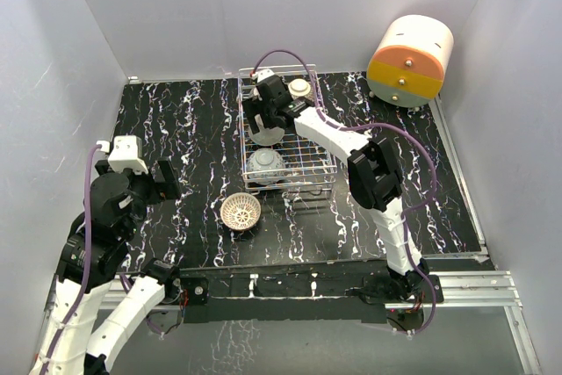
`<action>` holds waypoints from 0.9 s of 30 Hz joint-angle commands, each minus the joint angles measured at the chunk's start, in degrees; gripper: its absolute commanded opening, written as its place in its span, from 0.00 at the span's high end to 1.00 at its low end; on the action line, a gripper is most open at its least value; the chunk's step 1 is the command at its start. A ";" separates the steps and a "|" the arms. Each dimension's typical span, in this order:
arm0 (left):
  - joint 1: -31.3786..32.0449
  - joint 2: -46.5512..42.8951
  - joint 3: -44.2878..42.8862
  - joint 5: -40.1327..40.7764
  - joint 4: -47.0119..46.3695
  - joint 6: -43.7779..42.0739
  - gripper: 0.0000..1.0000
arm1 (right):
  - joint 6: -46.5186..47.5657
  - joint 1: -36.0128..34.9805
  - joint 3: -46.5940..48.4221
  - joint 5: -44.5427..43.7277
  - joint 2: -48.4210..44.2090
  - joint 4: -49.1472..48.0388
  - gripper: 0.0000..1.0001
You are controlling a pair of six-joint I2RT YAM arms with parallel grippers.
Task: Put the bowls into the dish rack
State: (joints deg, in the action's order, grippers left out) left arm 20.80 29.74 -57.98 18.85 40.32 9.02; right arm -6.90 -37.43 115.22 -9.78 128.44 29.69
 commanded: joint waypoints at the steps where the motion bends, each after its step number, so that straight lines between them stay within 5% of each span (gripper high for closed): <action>1: 0.26 0.46 0.22 0.13 -0.97 -0.03 0.03 | 1.05 0.01 -2.59 -2.12 -2.14 -6.53 0.00; 16: 0.21 0.75 -0.07 0.44 -0.92 -0.47 0.03 | -1.37 1.28 -4.84 -6.13 -1.59 -8.31 0.00; 27: 0.26 0.93 0.64 -0.11 -1.76 -0.16 0.03 | -5.08 3.25 -15.90 -12.65 -9.89 -10.00 0.00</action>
State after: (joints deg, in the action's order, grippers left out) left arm 20.80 30.22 -57.93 18.85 39.53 8.99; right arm -10.63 -35.27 102.30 -19.16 123.61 20.62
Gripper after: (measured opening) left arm 0.970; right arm 0.997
